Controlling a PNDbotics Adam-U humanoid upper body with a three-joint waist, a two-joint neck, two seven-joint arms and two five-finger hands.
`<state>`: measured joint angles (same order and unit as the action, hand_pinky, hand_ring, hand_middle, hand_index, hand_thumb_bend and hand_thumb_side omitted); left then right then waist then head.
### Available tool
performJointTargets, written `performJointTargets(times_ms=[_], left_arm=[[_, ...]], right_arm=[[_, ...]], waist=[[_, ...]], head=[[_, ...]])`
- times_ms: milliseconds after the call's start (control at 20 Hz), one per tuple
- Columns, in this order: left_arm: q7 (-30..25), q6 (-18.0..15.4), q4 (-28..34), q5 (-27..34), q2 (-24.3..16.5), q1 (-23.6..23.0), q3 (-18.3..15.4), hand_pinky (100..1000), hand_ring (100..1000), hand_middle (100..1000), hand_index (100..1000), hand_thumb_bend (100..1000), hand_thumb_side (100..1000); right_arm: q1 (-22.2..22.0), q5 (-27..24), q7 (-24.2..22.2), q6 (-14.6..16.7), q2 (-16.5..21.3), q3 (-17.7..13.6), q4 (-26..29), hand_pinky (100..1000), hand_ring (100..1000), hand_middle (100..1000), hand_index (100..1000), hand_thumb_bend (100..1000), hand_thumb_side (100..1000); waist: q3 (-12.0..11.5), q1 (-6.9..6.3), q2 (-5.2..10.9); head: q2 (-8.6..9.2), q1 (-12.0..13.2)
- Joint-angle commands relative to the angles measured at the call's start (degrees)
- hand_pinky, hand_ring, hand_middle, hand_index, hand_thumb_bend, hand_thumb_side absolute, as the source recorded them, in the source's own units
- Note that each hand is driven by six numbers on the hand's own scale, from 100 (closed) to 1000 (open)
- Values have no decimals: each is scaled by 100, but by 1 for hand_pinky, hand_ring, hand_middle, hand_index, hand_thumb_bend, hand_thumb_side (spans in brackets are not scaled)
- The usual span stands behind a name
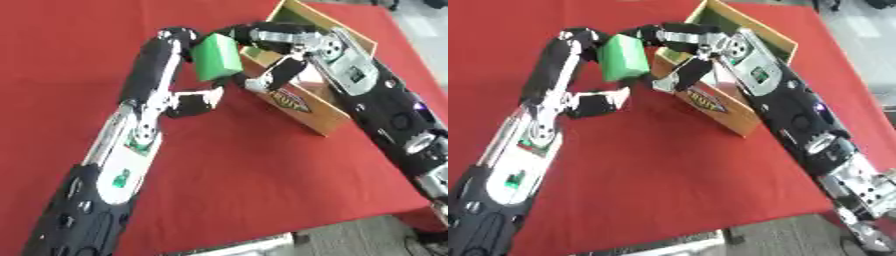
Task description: Pick up the objects with one hand, pass them to the other hand, and then place them into the box on the other side of the table.
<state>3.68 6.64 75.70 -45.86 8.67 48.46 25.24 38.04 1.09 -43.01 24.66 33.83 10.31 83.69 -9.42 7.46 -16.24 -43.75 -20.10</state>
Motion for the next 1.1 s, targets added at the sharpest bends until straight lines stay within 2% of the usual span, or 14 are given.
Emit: performJointTargets(times_ms=[50,350,450,550,600,650,700,800,900,1100], left_arm=[[-26,-2,22,-2,102,109,42,623,568,530,492,100,100],[-49,2,8,-10,115,108,46,624,570,531,500,100,100],[-37,6,7,-10,115,106,46,624,571,533,514,100,102],[-27,16,0,-11,117,102,46,624,570,534,522,100,108],[-23,22,-3,-10,118,101,45,624,570,534,524,100,110],[-11,31,-6,-7,118,99,40,625,570,537,538,100,141],[3,40,-10,-5,116,99,36,626,571,538,544,130,148],[21,48,-15,-11,113,99,36,627,573,541,551,189,150],[33,59,-21,-27,110,97,31,629,576,543,563,257,143],[42,92,-42,-47,107,84,14,631,578,546,572,276,146]], right_arm=[[87,-82,-896,881,103,-71,167,962,1000,922,1000,100,210],[91,-132,-896,837,82,-73,163,955,1000,865,1000,100,207],[93,-175,-896,801,68,-93,157,945,1000,794,875,100,201],[95,-261,-896,734,54,-126,157,936,1000,737,802,100,198],[96,-317,-896,684,51,-141,161,935,1000,731,796,100,198],[99,-384,-896,630,45,-168,169,911,1000,652,748,100,198],[102,-461,-896,570,41,-204,179,899,1000,614,723,100,218],[101,-606,-896,439,39,-266,202,881,1000,574,692,100,203],[86,-725,-896,289,45,-285,223,870,1000,554,680,100,265],[74,-863,-896,117,53,-306,294,866,1000,536,666,100,261]], waist=[[22,-18,92],[31,-18,84],[35,-17,78],[39,-16,77],[39,-16,76],[40,-16,77],[42,-16,78],[48,-16,80],[57,-15,81],[76,-15,83]], head=[[-1,-18],[-36,-21],[-36,-22],[-37,-20],[-37,-19],[-37,-21],[-37,-22],[-37,-23],[-37,-19],[-37,-13]])
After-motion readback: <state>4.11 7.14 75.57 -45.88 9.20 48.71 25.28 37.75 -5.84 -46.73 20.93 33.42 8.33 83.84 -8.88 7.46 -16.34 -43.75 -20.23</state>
